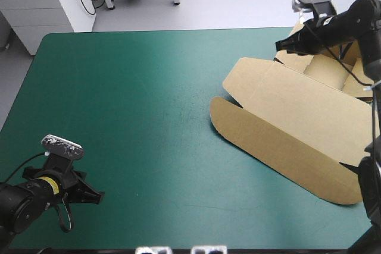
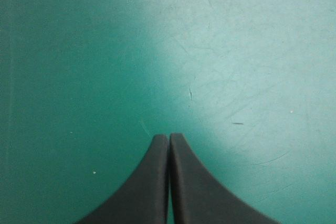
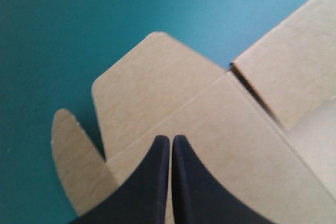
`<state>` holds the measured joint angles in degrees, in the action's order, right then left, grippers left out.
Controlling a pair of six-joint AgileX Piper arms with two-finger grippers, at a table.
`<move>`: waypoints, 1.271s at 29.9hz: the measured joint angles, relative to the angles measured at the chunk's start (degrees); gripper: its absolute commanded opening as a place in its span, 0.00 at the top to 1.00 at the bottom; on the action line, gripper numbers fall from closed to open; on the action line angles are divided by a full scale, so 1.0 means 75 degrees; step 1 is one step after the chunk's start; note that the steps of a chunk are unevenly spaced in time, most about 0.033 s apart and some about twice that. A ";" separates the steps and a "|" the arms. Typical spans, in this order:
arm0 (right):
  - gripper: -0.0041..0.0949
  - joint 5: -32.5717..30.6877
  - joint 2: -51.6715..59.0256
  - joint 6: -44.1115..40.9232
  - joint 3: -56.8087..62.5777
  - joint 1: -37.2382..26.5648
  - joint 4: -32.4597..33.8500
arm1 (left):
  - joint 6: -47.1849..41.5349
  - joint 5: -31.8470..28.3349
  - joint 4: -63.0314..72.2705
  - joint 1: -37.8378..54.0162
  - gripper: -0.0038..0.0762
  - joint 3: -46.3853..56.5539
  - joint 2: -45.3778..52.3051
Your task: Fold the box
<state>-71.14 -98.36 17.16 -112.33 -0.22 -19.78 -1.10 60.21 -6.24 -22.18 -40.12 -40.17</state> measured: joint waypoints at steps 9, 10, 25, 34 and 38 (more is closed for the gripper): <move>0.96 0.0139 0.2152 0.0278 0.3042 0.0971 0.0040 | 0.0000 -0.0119 0.0759 0.0000 0.96 0.0029 0.0000; 0.96 0.0272 0.2545 0.0278 0.3536 0.1003 0.0039 | 0.0000 -0.0157 0.0832 0.0000 0.96 0.0046 0.0000; 0.96 0.1181 0.7127 0.0278 0.8409 0.1011 0.0232 | 0.0015 -0.0307 0.0968 0.0000 0.96 0.1088 0.0000; 0.96 0.1456 0.8785 0.0278 1.0272 0.1011 0.0238 | 0.0029 -0.0377 0.1210 0.0000 0.96 0.1219 0.0000; 0.96 0.1493 0.9261 0.0305 1.0766 0.1011 0.0238 | 0.0029 -0.0480 0.1210 0.0000 0.96 0.1221 0.0000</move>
<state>-59.95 -28.91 19.45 -31.59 7.36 -17.99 -0.88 56.61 2.83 -22.18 -30.96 -40.17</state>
